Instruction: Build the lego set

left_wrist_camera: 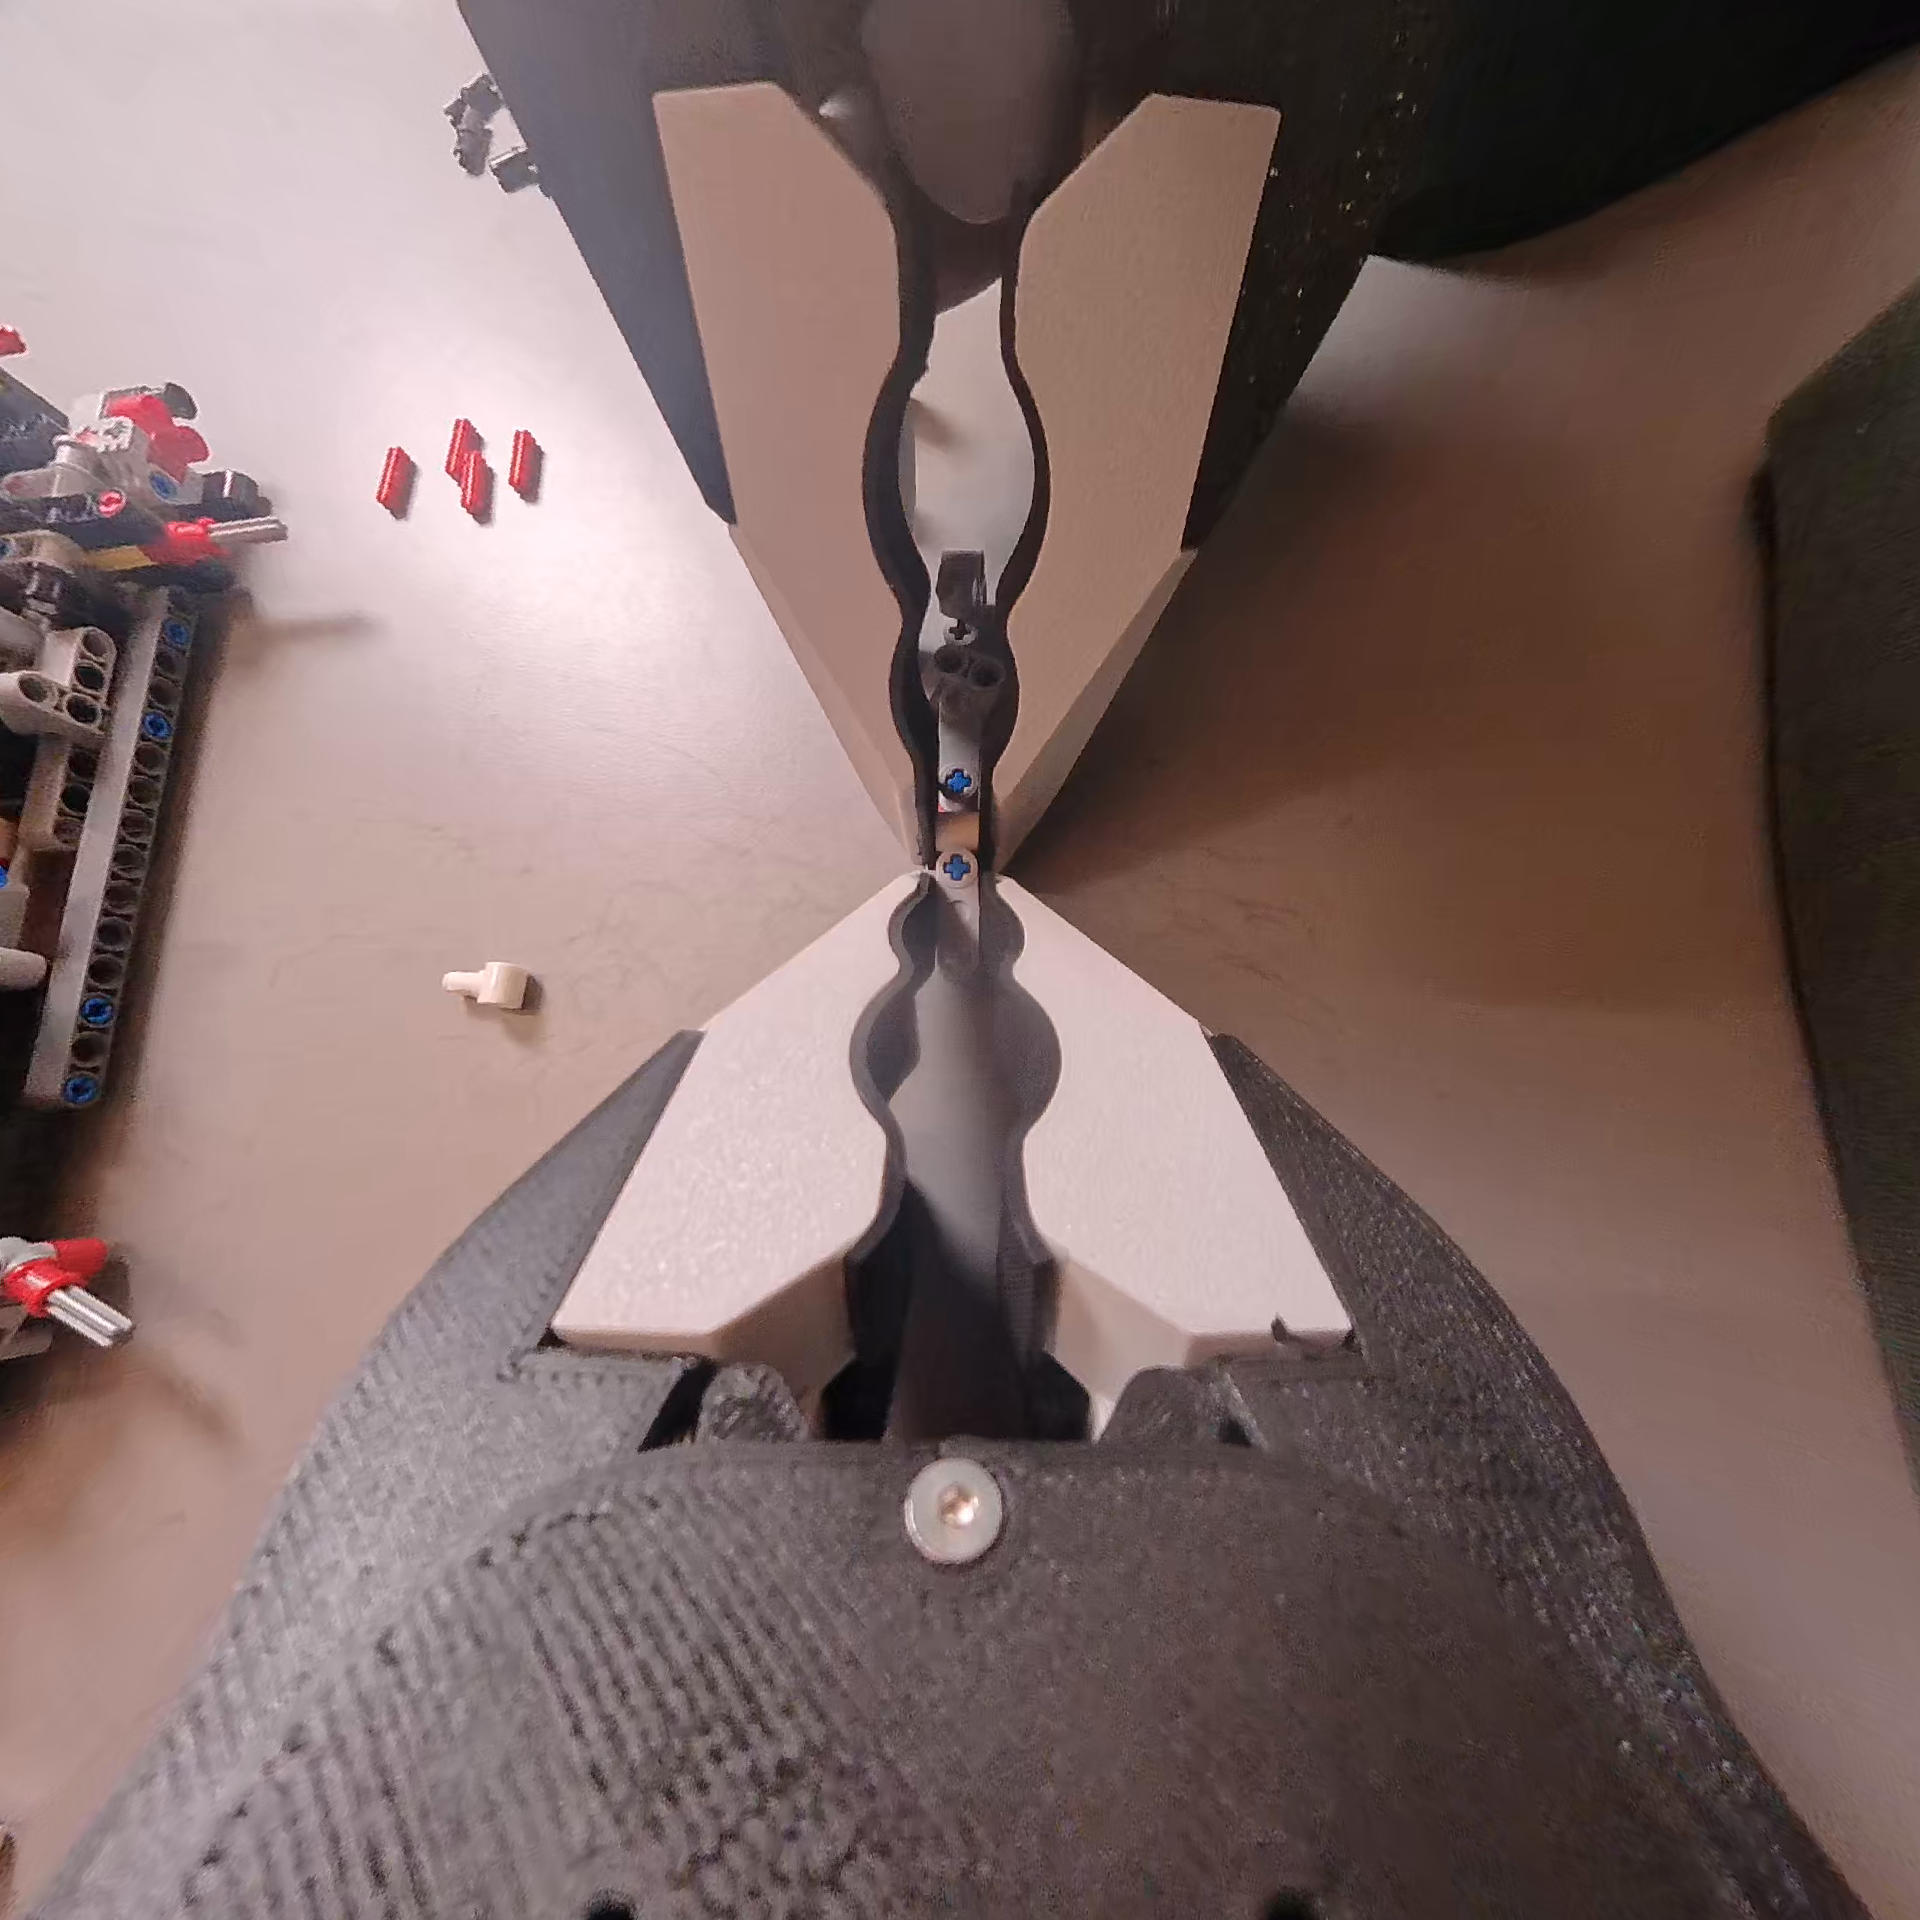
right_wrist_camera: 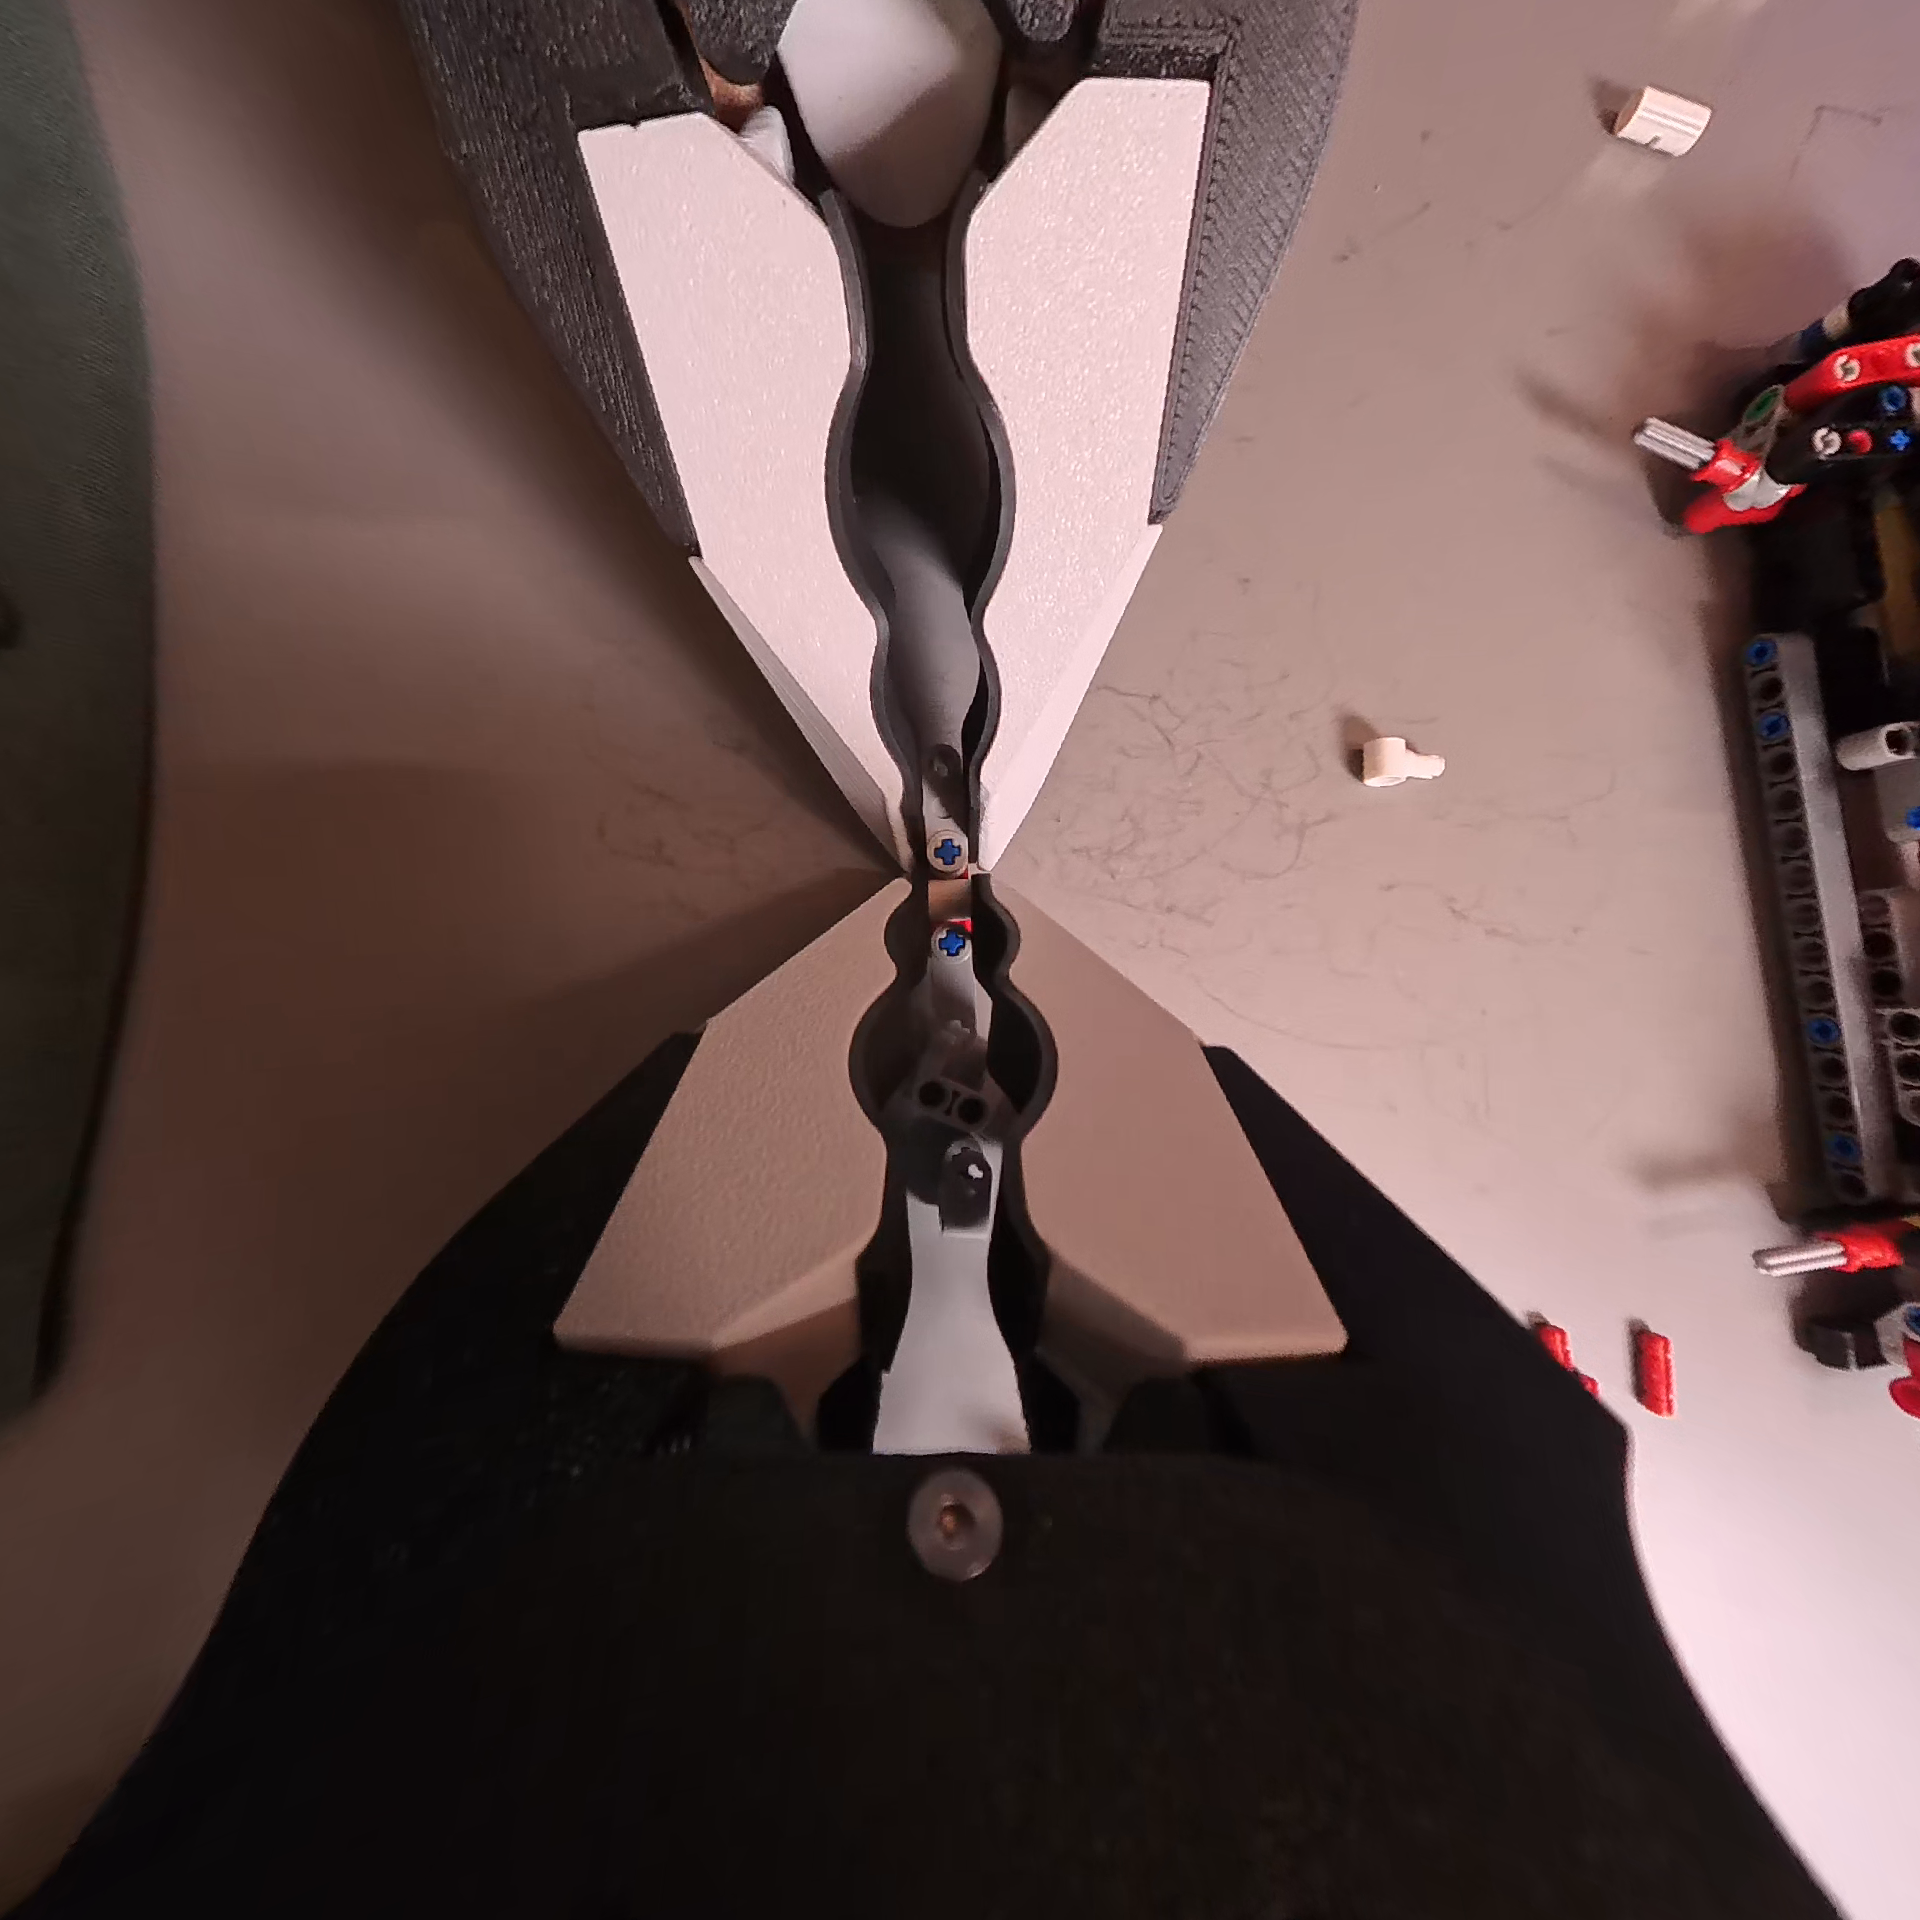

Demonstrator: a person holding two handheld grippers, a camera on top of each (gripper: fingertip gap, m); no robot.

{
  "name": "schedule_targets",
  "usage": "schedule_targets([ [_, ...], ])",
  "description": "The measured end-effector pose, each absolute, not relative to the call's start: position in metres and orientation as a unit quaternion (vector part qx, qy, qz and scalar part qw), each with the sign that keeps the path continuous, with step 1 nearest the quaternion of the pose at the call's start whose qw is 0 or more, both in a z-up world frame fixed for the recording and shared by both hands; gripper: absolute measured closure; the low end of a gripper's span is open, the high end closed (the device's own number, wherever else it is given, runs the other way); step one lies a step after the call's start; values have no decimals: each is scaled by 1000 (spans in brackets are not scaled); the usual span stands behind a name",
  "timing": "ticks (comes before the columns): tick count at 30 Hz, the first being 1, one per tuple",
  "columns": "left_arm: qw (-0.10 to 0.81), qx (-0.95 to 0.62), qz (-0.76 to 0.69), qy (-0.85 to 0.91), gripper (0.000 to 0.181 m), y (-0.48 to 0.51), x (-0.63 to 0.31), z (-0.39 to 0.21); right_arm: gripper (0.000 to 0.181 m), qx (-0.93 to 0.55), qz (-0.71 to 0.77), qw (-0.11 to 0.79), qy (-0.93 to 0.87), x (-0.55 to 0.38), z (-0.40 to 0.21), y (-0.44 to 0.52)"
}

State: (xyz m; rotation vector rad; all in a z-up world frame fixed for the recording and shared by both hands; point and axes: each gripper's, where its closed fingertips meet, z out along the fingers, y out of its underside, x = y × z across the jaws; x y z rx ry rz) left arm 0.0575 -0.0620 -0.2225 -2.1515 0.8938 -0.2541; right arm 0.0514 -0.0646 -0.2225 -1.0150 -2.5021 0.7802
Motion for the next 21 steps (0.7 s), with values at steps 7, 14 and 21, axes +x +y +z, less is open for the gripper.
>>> schedule_targets([
  [7,387,-842,-106,361,175,-64,59,-222,175,-341,277,166,-883,53,-222,-66],
  [14,389,-840,-106,363,175,-63,59,-222,175,-340,279,169,-882,53,-222,-67],
  [21,402,-835,-79,368,175,-60,49,-222,157,-340,276,187,-879,58,-216,-46],
])
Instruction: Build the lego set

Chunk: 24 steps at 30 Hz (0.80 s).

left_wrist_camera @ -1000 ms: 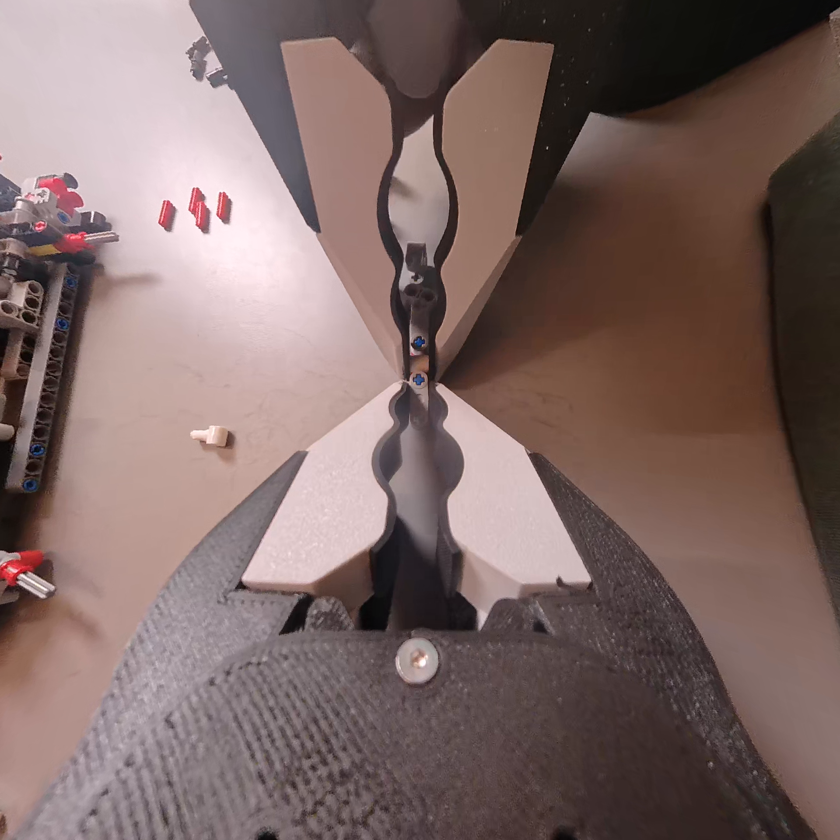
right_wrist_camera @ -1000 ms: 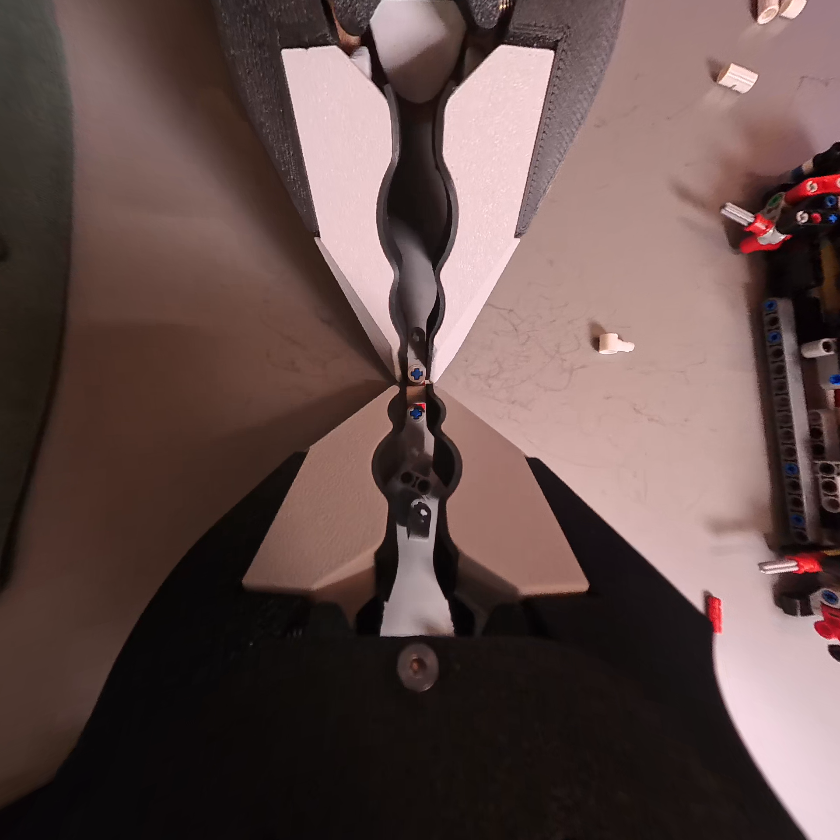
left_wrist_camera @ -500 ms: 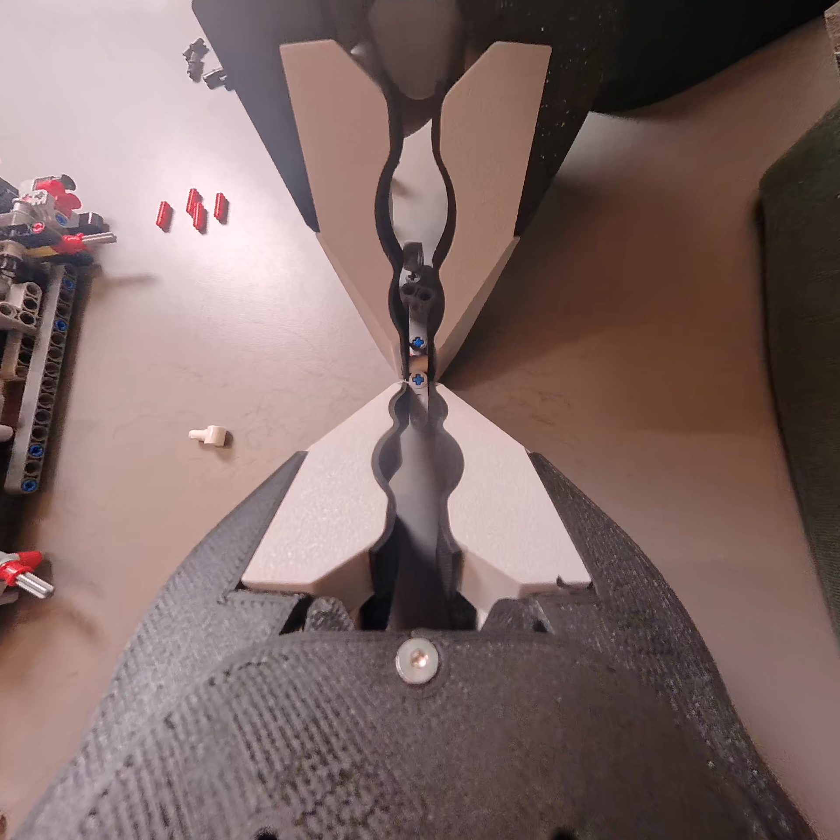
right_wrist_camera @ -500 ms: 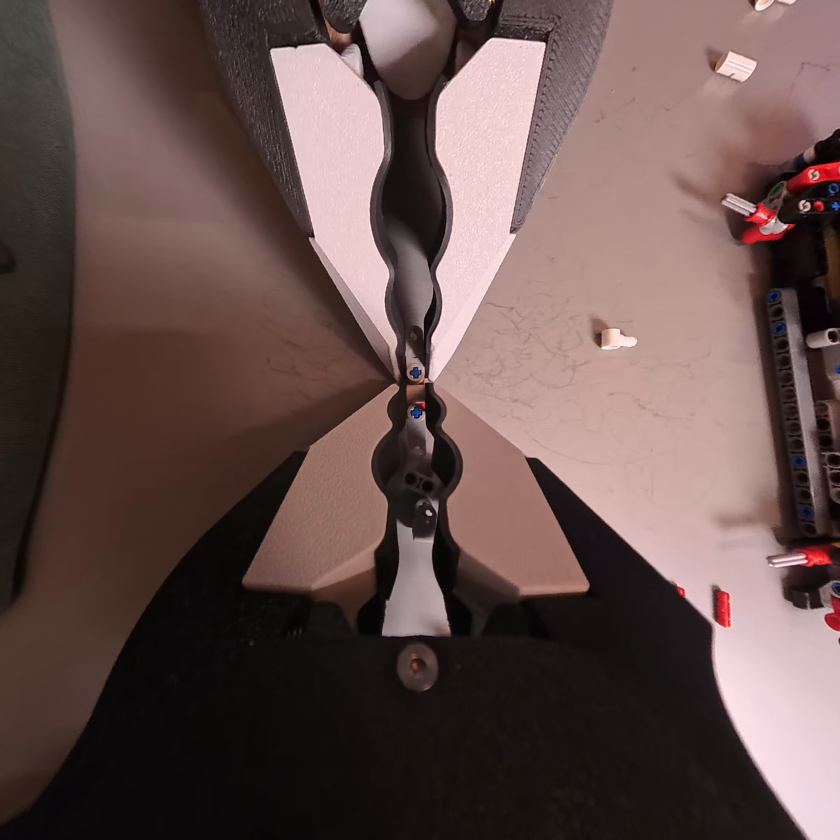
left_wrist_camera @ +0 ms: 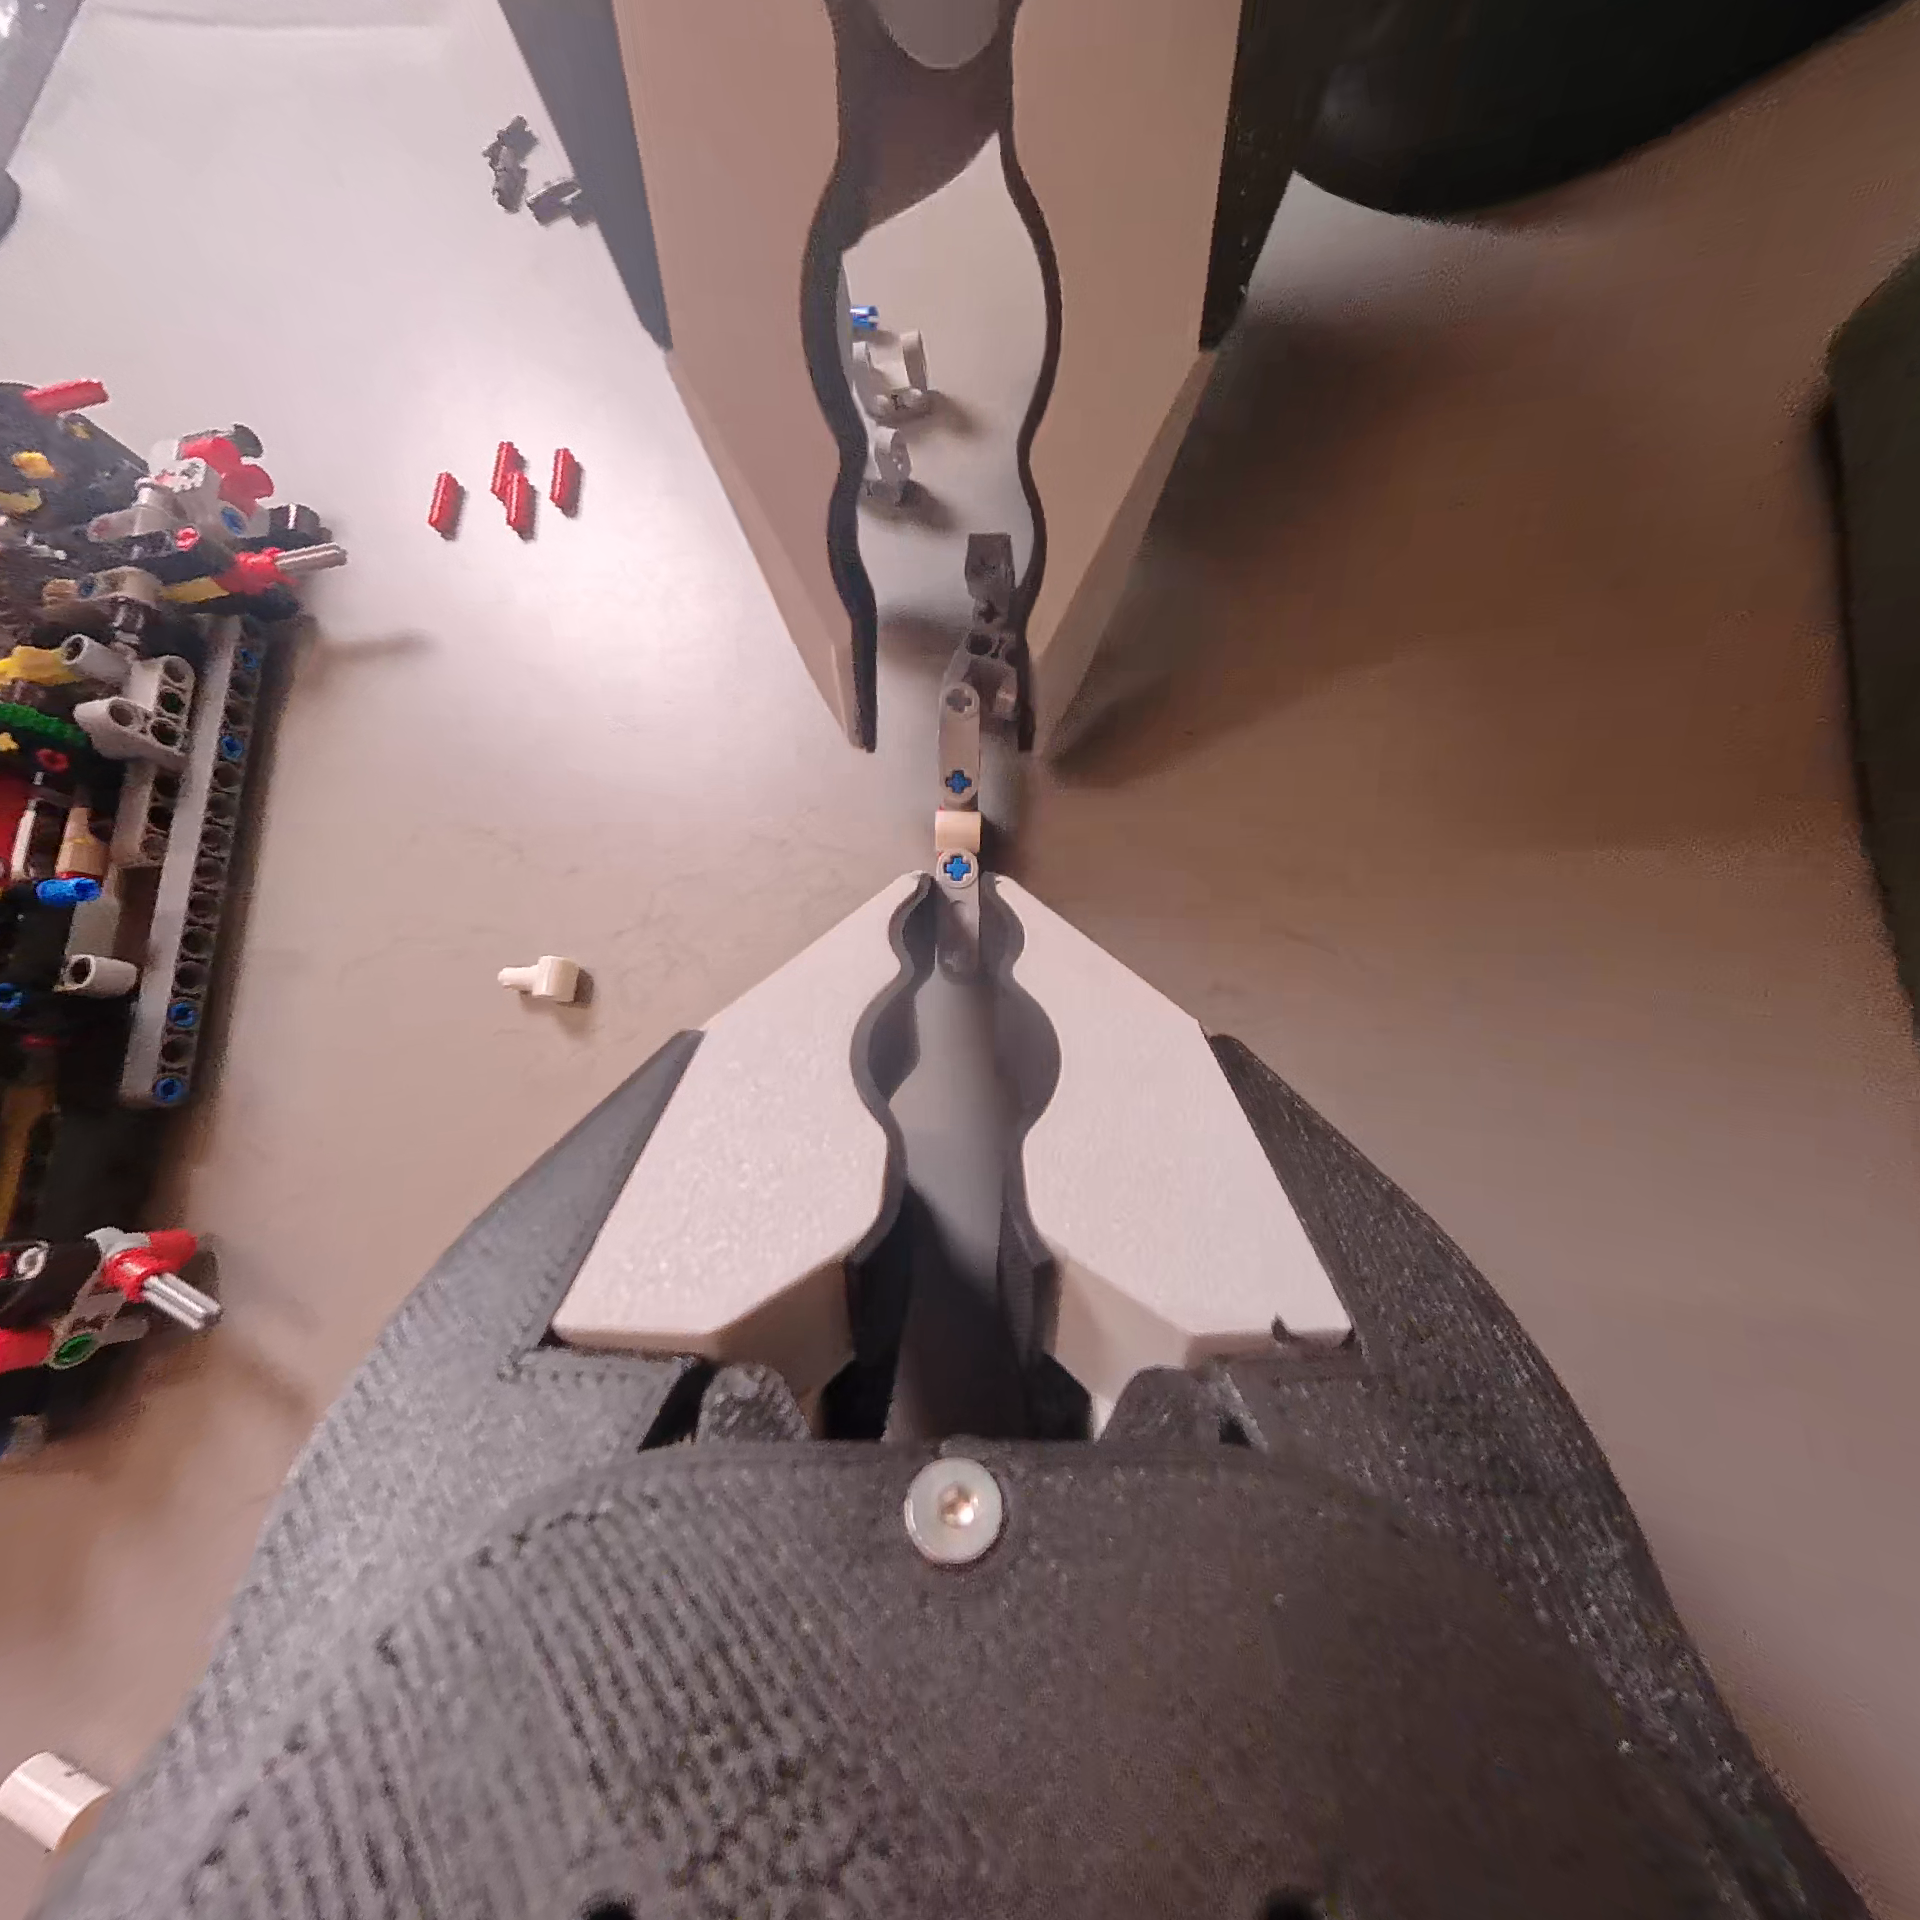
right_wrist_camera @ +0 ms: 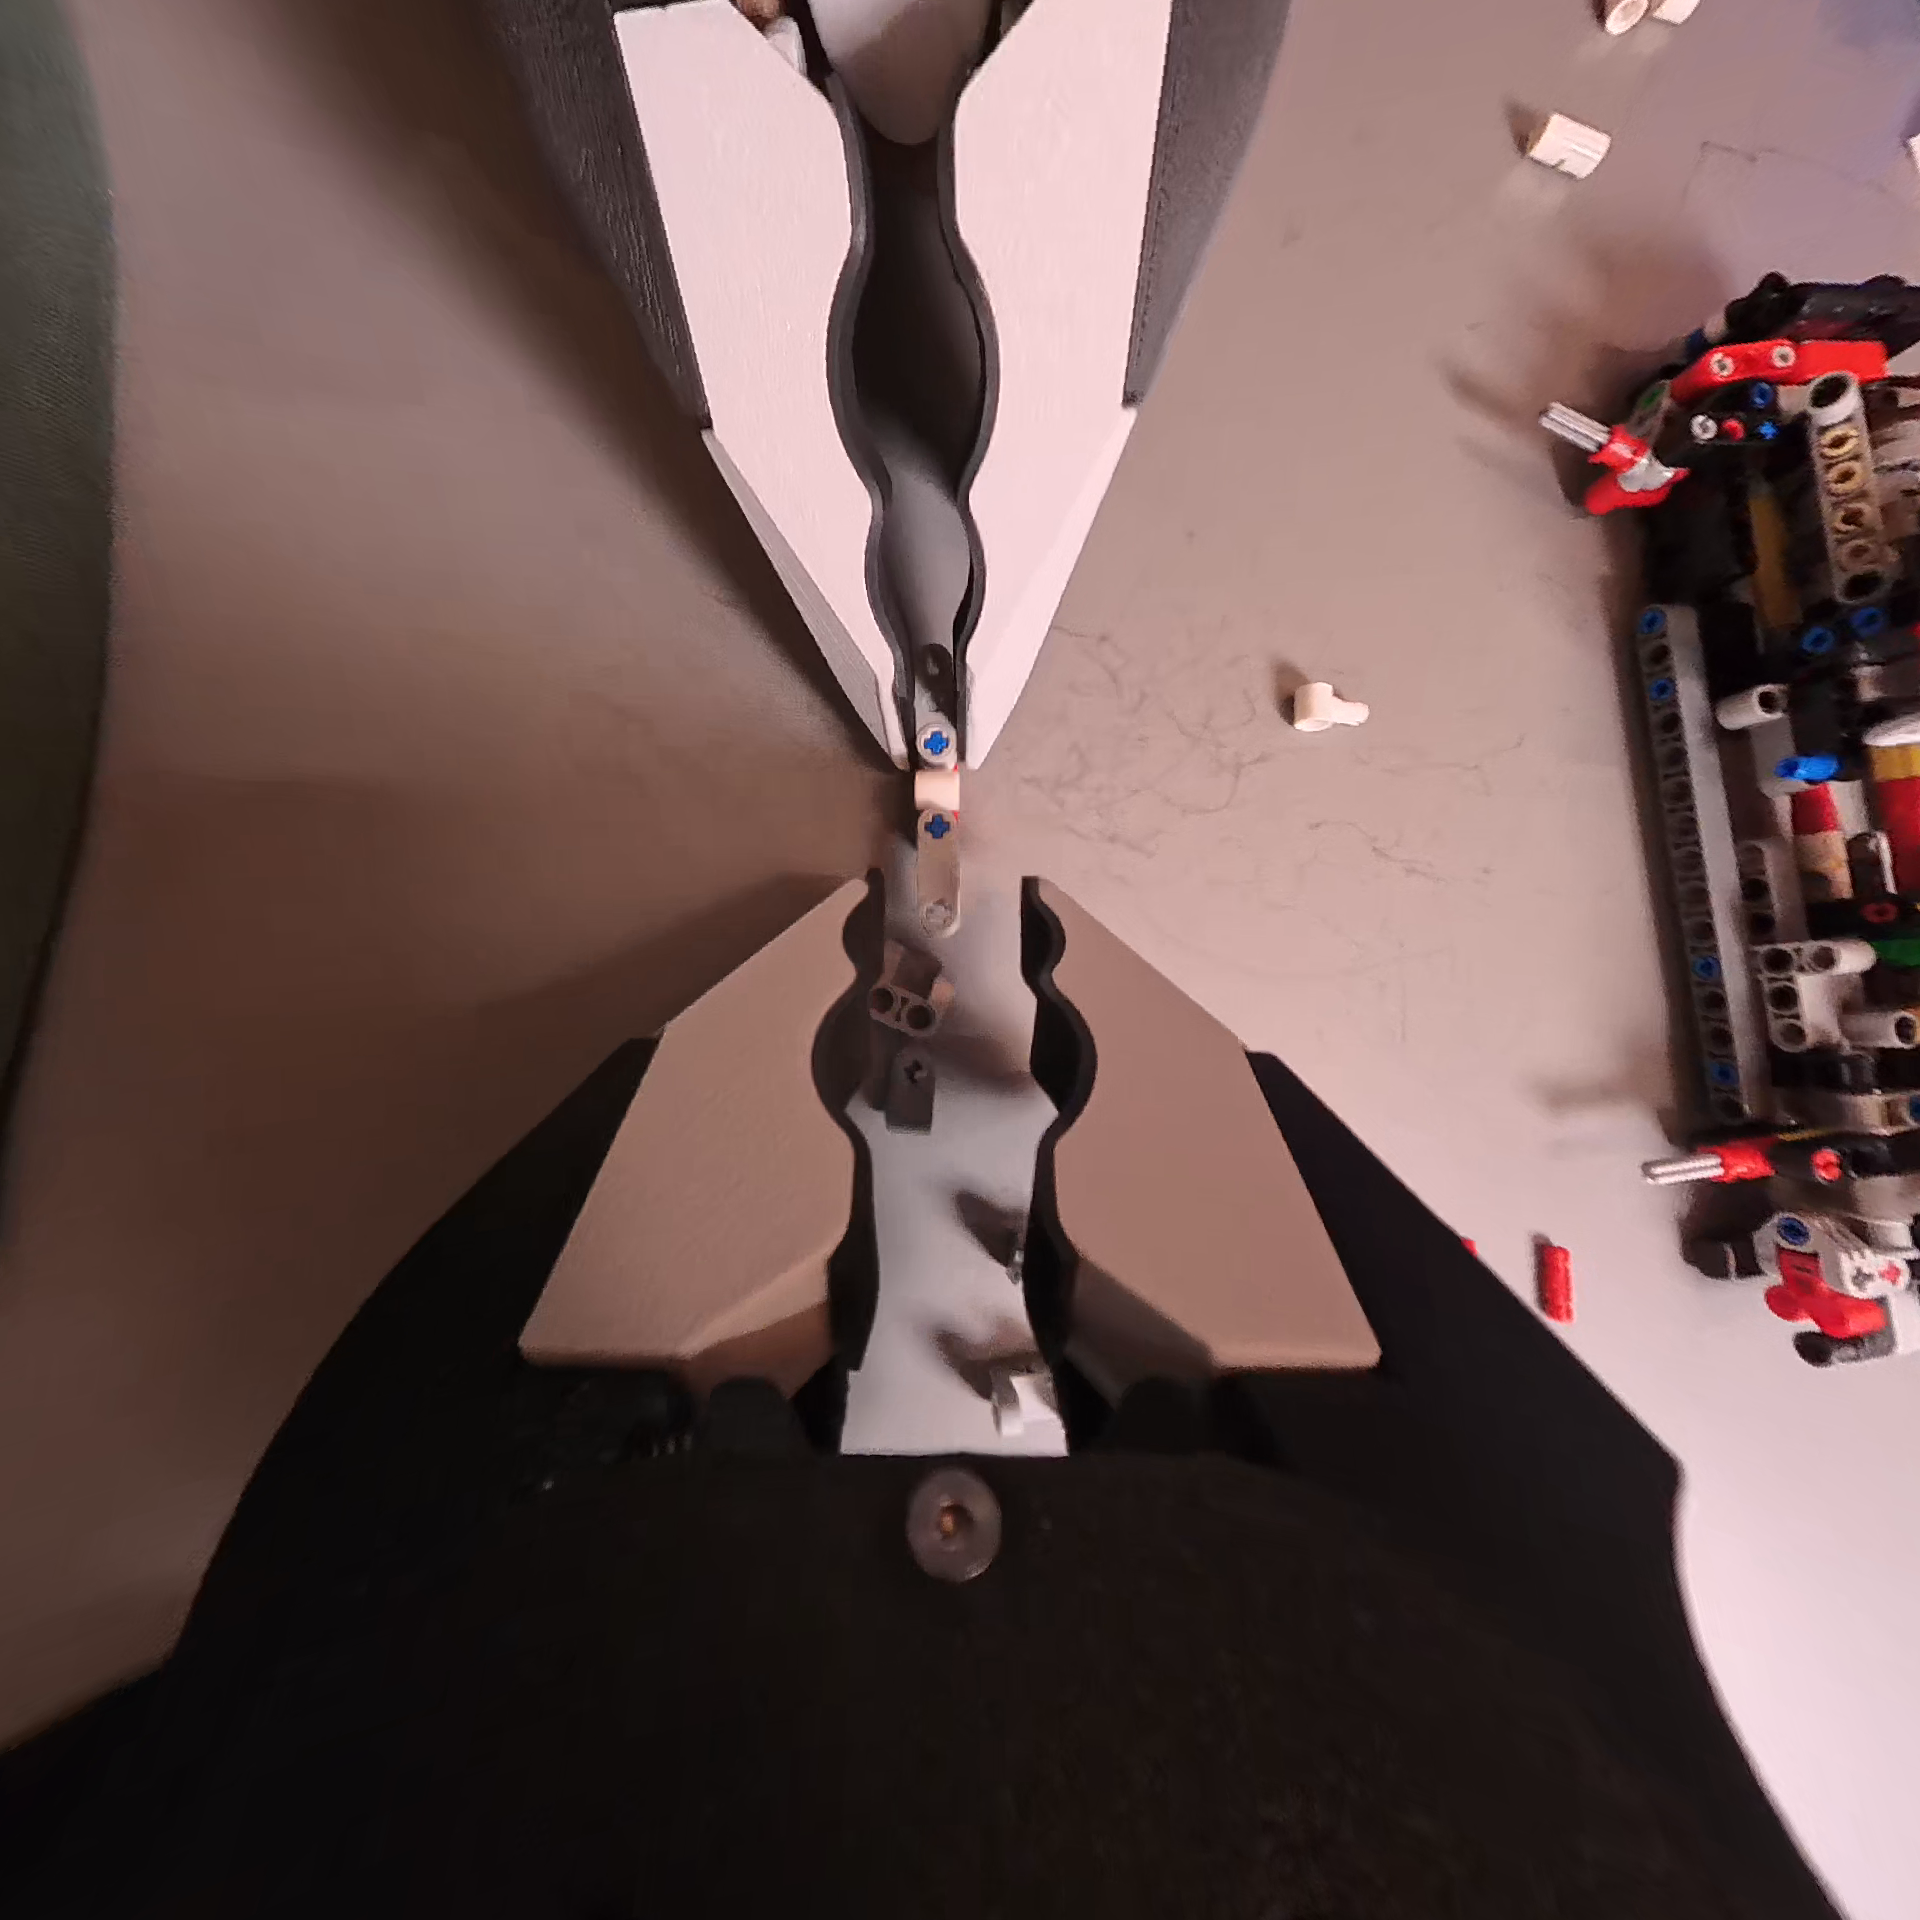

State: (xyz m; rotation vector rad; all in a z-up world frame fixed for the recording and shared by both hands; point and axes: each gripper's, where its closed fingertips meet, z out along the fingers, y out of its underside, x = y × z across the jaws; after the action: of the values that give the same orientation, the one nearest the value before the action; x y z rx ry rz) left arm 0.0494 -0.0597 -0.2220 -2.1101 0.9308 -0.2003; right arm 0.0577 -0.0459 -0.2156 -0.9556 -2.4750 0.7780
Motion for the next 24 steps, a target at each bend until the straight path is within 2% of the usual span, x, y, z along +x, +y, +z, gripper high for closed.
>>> schedule_targets([
  [9,406,-831,-62,375,175,-58,49,-222,175,-317,276,210,-883,52,-222,-51],
  [21,407,-832,-64,372,175,-58,48,-222,176,-312,274,214,-884,51,-223,-51],
  [24,404,-836,-75,364,175,-58,48,-222,165,-320,276,214,-881,50,-222,-50],
])
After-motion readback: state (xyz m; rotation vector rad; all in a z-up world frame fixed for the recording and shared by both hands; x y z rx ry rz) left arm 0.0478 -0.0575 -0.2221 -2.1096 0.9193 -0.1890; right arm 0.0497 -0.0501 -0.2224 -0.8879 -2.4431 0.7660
